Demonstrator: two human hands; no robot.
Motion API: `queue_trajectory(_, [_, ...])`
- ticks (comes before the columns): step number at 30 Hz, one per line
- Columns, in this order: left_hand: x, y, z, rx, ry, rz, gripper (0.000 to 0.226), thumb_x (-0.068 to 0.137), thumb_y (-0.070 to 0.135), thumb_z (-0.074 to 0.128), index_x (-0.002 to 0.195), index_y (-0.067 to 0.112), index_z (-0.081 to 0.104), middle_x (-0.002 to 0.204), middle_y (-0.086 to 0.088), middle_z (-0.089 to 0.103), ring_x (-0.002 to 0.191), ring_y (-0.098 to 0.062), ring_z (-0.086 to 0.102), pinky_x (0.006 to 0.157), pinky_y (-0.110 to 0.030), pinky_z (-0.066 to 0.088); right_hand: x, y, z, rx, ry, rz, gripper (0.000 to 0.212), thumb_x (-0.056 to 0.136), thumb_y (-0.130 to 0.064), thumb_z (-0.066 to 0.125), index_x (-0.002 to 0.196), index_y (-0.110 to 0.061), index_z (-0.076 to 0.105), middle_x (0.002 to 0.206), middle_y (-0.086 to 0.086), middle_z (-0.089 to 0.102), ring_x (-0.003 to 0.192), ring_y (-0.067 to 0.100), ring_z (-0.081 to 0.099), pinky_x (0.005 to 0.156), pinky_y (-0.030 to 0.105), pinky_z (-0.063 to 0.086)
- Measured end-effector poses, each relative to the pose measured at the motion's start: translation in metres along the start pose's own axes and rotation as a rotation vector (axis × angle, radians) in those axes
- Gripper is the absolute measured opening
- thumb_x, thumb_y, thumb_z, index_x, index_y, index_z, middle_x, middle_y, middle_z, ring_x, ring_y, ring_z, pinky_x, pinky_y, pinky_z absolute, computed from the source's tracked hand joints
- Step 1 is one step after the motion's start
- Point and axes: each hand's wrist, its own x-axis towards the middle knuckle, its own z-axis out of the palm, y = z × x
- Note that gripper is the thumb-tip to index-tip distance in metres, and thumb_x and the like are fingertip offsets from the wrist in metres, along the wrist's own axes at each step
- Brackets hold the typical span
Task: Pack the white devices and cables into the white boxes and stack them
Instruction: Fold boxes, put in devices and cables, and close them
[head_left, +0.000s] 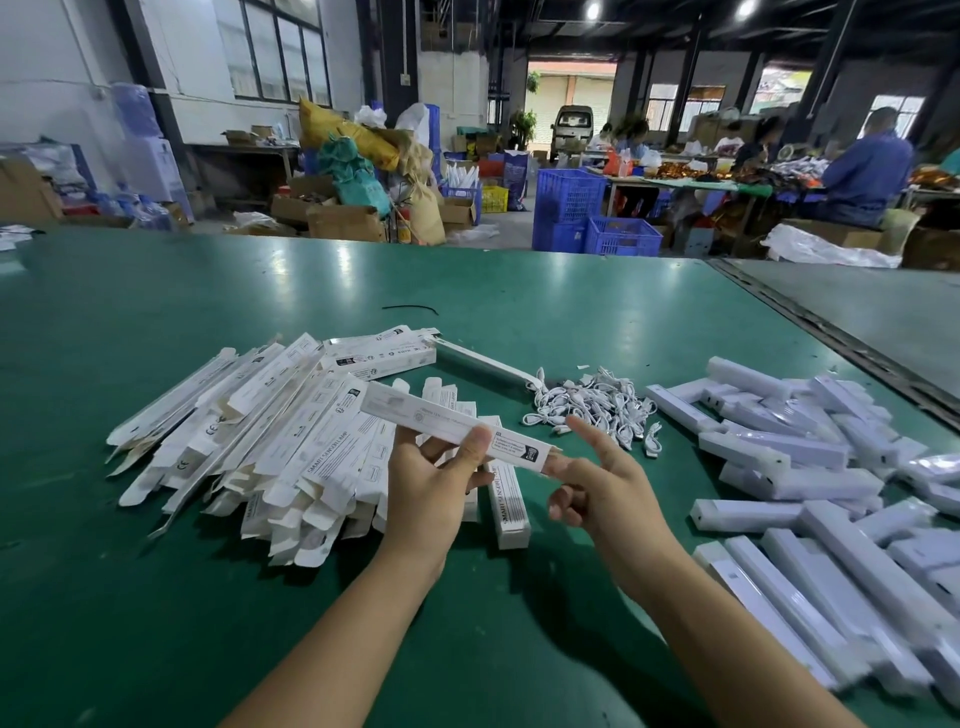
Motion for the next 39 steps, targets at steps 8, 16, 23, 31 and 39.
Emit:
queue_trajectory(8, [0.003,0.002,-0.003,-0.003,0.023,-0.029,0.073,0.07,0.042,0.078,0.128,0.009,0.048,0.104,-0.01,0.075,0.086,-0.027,0.075,0.06,-0.022,0.054,-0.005,-0.001,-0.002,-0.154,-0.126,-0.15,0.026,0.091,-0.006,0.064,0.109,-0.023,0.071,0.072,-0.002,0.071,0.046,0.017,0.056,0.047,0.021,0.04])
queue_trajectory(16, [0.005,-0.001,-0.005,0.103,0.03,-0.083,0.092,0.081,0.045,0.071,0.151,0.049,0.012,0.106,-0.003,0.075,0.09,-0.018,0.073,0.081,-0.038,0.058,-0.006,-0.01,-0.015,-0.407,-0.169,-0.183,0.004,0.082,-0.018,0.076,0.081,-0.019,0.08,0.063,0.002,0.068,0.049,0.007,0.046,0.048,0.016,0.036])
queue_trajectory(23, [-0.005,0.006,0.0,0.297,-0.203,0.044,0.038,0.099,0.023,0.057,0.113,0.059,0.061,0.084,0.012,0.072,0.071,0.0,0.067,0.057,-0.018,0.051,-0.009,0.003,-0.004,-0.68,-0.084,-0.471,0.031,0.083,-0.015,0.077,0.112,-0.023,0.072,0.091,-0.018,0.075,0.076,-0.002,0.067,0.074,0.015,0.053])
queue_trajectory(31, [-0.015,0.007,-0.007,0.434,-0.55,0.063,0.044,0.094,0.029,0.066,0.132,0.038,0.046,0.102,0.008,0.075,0.08,-0.02,0.074,0.079,-0.023,0.055,-0.008,-0.003,-0.008,-0.422,0.016,-0.49,0.026,0.076,-0.001,0.079,0.088,-0.022,0.07,0.079,-0.004,0.076,0.07,0.015,0.072,0.069,0.024,0.058])
queue_trajectory(39, [-0.014,0.009,-0.008,0.474,-0.409,0.146,0.032,0.081,0.048,0.065,0.106,0.041,0.046,0.064,0.01,0.065,0.058,-0.005,0.056,0.061,-0.017,0.043,-0.01,-0.006,-0.012,-0.656,-0.092,-0.793,0.011,0.09,-0.006,0.064,0.094,-0.011,0.073,0.111,-0.012,0.072,0.077,0.0,0.066,0.067,0.012,0.049])
